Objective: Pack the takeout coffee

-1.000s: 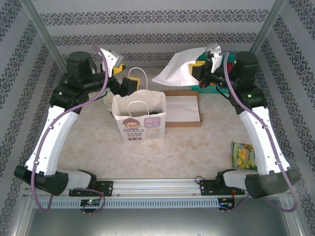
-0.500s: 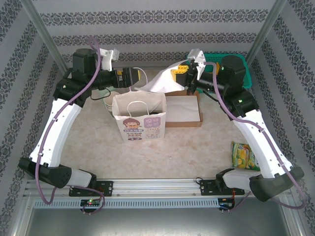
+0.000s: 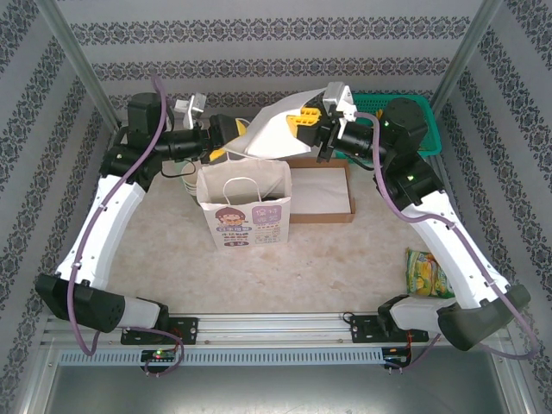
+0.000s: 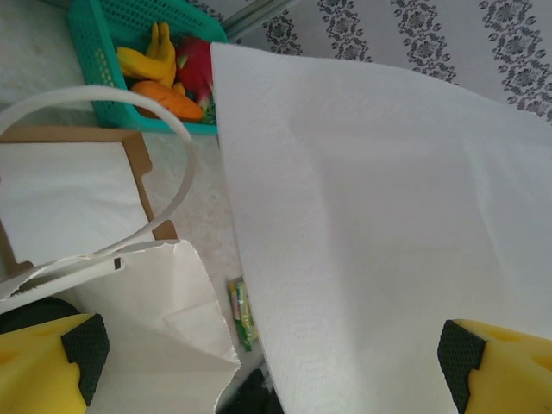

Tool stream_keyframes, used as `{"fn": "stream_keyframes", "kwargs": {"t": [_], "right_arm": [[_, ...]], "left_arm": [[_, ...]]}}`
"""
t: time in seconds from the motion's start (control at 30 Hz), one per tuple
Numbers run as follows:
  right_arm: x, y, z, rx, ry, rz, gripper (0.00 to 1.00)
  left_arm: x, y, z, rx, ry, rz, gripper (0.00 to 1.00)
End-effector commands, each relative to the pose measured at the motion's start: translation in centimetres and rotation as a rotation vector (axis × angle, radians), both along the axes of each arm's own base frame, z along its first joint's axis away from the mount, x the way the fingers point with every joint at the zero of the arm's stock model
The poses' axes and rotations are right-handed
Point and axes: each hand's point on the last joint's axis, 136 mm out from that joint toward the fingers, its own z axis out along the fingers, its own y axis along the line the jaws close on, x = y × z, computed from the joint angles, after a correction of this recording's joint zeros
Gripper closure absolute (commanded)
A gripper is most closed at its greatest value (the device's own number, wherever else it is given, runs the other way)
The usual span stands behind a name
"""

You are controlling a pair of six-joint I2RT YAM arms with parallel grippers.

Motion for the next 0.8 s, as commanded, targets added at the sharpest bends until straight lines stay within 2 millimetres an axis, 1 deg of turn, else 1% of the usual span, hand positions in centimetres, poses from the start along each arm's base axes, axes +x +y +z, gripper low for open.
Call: {"fn": "stream_keyframes", "kwargs": {"t": [0.0, 0.03, 0.13, 0.27, 0.5, 0.57, 0.7, 0.77], "right_arm": [[-1.0, 0.8, 0.7, 0.036, -0.041, 0.075, 1.0], [-1.1, 0.9, 0.5, 0.04, -0.039, 0.085, 1.0], [-1.4, 1.0, 0.4, 0.045, -0.043, 0.099, 1.0], [-1.1, 1.0, -0.2, 0.043, -0.035, 0.093, 1.0], [-1.1, 1.2, -1.6, 0.039, 0.019, 0.11, 1.0], [-0.9, 1.0, -2.2, 0.041, 0.04, 0.092, 1.0], [-0.9, 0.6, -3.2, 0.049, 0.082, 0.064, 1.0], [-0.6, 0.3, -4.2, 0.051, 0.118, 0.032, 0.99]], "left_arm": [[-0.8, 0.0, 4.0, -0.126, -0.099, -0.025, 0.0], [-0.8, 0.0, 4.4, -0.15, -0.11, -0.035, 0.01], [-1.0, -0.5, 5.3, -0.216, -0.125, -0.073, 0.1], [-1.6, -0.4, 5.3, -0.22, -0.13, -0.082, 0.33], [-2.0, -0.2, 5.1, -0.193, -0.147, -0.073, 0.62], [-1.9, -0.1, 5.1, -0.188, -0.154, -0.062, 0.77], [-1.8, 0.1, 4.8, -0.164, -0.162, -0.046, 1.0], [-1.7, 0.3, 4.0, -0.129, -0.163, -0.026, 1.0]]}}
